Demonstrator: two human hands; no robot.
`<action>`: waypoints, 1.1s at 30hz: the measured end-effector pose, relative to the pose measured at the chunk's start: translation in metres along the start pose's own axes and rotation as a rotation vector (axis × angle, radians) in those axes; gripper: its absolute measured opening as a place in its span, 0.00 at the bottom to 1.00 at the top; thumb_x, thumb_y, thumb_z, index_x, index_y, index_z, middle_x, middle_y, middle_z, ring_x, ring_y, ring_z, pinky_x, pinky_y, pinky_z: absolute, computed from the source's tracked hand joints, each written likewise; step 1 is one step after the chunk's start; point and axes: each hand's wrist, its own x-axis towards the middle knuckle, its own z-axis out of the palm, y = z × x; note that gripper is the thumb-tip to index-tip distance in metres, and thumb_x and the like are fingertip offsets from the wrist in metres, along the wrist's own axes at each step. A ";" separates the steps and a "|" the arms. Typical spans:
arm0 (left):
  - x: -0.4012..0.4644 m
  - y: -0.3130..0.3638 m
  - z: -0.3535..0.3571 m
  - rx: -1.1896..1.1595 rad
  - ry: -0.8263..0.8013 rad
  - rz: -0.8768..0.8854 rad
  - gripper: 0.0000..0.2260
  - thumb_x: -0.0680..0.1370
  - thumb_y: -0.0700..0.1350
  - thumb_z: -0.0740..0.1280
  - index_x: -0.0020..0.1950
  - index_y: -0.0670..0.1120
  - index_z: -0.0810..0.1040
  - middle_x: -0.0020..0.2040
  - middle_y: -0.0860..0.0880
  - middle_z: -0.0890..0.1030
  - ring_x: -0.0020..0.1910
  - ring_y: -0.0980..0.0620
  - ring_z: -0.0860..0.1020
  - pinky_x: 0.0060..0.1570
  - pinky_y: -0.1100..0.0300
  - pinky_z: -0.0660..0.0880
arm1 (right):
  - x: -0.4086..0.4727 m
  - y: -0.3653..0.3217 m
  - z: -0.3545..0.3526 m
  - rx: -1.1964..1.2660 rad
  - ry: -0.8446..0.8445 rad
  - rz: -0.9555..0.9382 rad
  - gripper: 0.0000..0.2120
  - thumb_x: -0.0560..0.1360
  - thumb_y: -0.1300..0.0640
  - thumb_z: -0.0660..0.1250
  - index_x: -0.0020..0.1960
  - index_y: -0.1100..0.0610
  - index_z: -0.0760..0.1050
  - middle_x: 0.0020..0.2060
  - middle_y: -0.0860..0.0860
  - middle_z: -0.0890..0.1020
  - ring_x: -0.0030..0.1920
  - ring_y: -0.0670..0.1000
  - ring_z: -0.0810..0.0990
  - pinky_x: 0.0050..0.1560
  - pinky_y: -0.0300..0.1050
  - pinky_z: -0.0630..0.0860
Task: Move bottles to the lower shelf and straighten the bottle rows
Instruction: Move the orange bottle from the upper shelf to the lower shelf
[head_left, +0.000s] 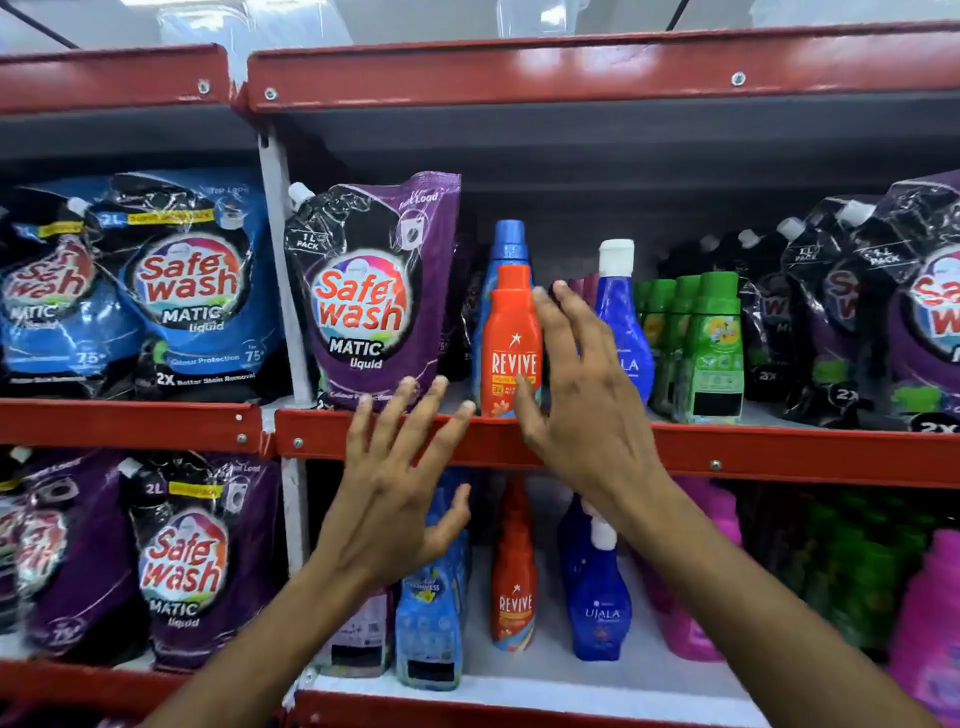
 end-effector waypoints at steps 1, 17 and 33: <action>-0.003 -0.001 0.003 0.005 -0.038 0.012 0.36 0.73 0.55 0.68 0.80 0.51 0.62 0.81 0.43 0.64 0.80 0.39 0.62 0.75 0.31 0.60 | 0.006 -0.002 0.004 0.025 -0.006 0.043 0.37 0.75 0.54 0.68 0.79 0.59 0.57 0.77 0.57 0.64 0.76 0.57 0.65 0.72 0.51 0.69; -0.014 -0.001 0.029 0.010 -0.019 -0.020 0.39 0.71 0.51 0.70 0.81 0.51 0.60 0.78 0.43 0.66 0.80 0.38 0.59 0.77 0.30 0.53 | 0.029 -0.008 0.032 0.007 0.021 0.301 0.37 0.70 0.44 0.72 0.72 0.59 0.63 0.63 0.57 0.75 0.55 0.64 0.80 0.51 0.56 0.74; -0.015 -0.006 0.046 0.021 0.087 -0.010 0.46 0.65 0.40 0.75 0.80 0.51 0.61 0.78 0.44 0.66 0.80 0.39 0.59 0.78 0.31 0.49 | -0.091 -0.003 -0.009 0.454 -0.072 0.266 0.36 0.64 0.39 0.79 0.67 0.48 0.70 0.56 0.45 0.82 0.51 0.45 0.83 0.51 0.48 0.81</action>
